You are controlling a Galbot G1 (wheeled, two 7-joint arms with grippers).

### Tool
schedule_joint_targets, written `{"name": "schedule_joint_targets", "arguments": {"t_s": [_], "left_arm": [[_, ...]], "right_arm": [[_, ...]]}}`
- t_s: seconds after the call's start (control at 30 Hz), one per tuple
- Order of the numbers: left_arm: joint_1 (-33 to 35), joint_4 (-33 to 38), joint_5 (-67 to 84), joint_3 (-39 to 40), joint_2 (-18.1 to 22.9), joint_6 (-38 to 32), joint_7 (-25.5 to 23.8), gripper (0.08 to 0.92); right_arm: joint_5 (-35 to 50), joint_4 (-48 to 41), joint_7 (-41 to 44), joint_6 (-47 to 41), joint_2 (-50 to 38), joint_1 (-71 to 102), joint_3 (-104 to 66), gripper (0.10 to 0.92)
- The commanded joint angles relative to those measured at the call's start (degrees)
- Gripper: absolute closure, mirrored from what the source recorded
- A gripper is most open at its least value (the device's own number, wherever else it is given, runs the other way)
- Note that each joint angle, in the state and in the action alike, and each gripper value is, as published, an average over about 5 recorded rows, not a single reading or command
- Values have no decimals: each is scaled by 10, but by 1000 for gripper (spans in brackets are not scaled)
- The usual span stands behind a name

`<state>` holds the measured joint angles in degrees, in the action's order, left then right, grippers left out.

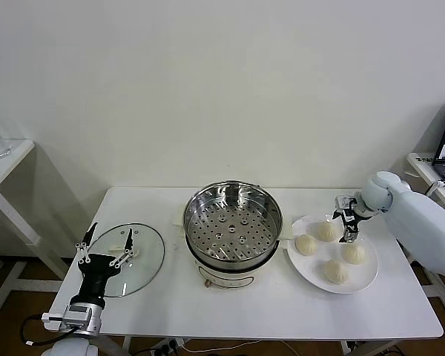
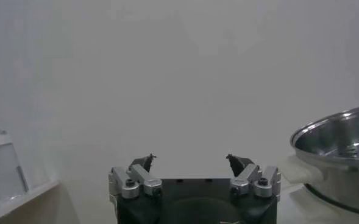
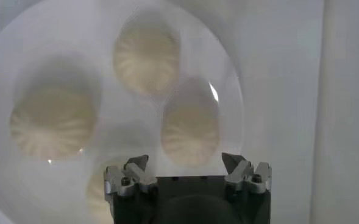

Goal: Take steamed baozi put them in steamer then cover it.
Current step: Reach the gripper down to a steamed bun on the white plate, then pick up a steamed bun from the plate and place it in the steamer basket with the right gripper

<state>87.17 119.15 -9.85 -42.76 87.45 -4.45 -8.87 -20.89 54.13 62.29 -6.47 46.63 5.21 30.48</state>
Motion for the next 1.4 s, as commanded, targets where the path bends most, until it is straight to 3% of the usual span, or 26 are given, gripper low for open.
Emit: {"name": "schedule_joint_targets", "arguments": {"t_s": [0.03,0.6,1.03,1.2,1.4], "left_arm": [[1,-1,-1,-5,0,-2,0,177],[0,-8,-3,-5,1,-5,0,177],[-2,-9,-3,-9,1,-6,0,177],[-1,-5,-2,-8,1,-6,0,177],[1,1,-2,-6,0,-5,0,177]], "right_arm": [[-18,-37,-10,0,31,2,-6,203],[-21,-42,-20,6,39,10,-15,205],[-20,-31,-23,11,35,9,-12,294],[15,15,-17,9,1,-9,11,304],[96,130,2,25,-88,-92,80,304]]}}
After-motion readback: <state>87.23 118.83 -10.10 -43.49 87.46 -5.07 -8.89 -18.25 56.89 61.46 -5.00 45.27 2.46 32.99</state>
